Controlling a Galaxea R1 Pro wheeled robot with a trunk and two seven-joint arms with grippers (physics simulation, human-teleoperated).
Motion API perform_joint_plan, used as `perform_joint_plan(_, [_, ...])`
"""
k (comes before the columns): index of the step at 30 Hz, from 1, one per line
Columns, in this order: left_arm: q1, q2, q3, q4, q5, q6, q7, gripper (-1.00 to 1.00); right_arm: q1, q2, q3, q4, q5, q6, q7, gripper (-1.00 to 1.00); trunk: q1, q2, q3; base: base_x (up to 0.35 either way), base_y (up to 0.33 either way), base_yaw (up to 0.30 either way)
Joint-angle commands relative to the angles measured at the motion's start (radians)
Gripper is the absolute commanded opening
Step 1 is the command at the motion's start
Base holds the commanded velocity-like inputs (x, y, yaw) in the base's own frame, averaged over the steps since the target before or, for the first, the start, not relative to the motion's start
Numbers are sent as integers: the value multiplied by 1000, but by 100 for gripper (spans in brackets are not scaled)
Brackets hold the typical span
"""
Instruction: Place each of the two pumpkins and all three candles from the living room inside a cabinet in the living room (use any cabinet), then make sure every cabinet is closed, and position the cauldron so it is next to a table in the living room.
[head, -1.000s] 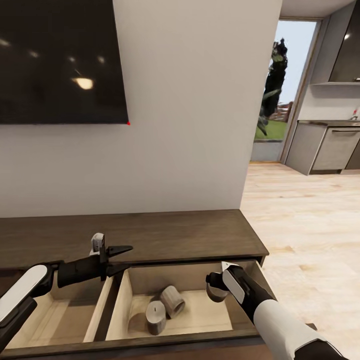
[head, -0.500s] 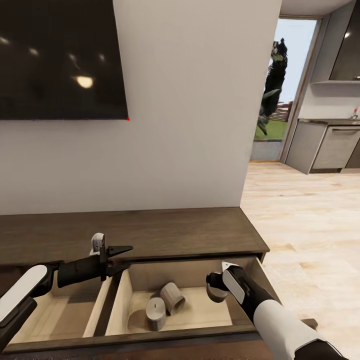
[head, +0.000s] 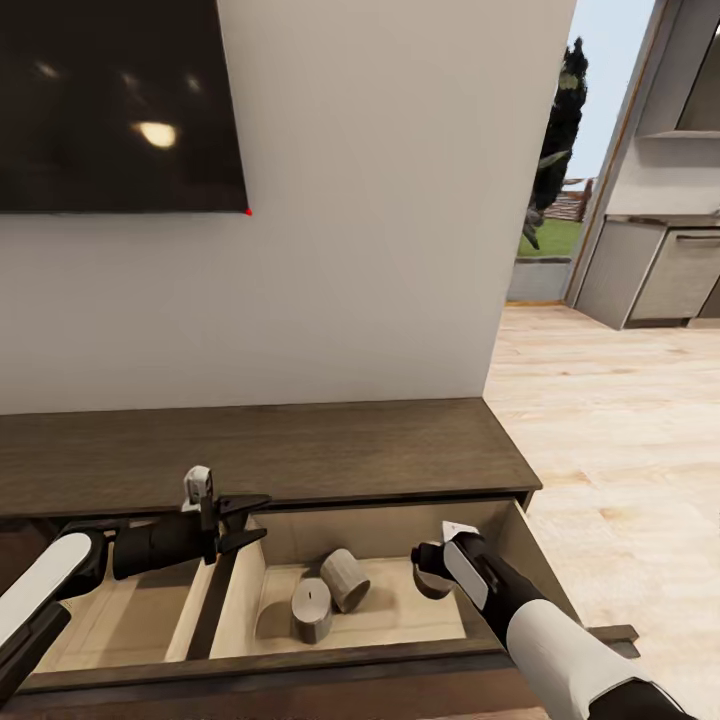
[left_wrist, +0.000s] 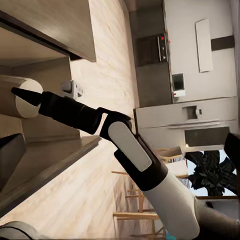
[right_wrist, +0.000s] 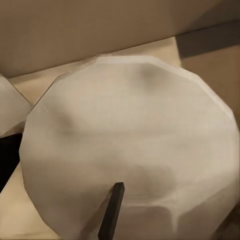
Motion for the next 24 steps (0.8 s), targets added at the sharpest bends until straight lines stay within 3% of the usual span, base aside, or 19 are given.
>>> perform_joint_plan(1, [2, 1, -1, -11, -8, 1, -10, 100, -1, -1, 13, -2, -9, 2, -9, -100, 0, -1, -5, 0, 0, 0])
perform_joint_plan(24, [8, 1, -2, -40, -8, 1, -9, 100, -1, -1, 24, -2, -11, 1, -9, -100, 11, -6, -94, 0, 0, 0])
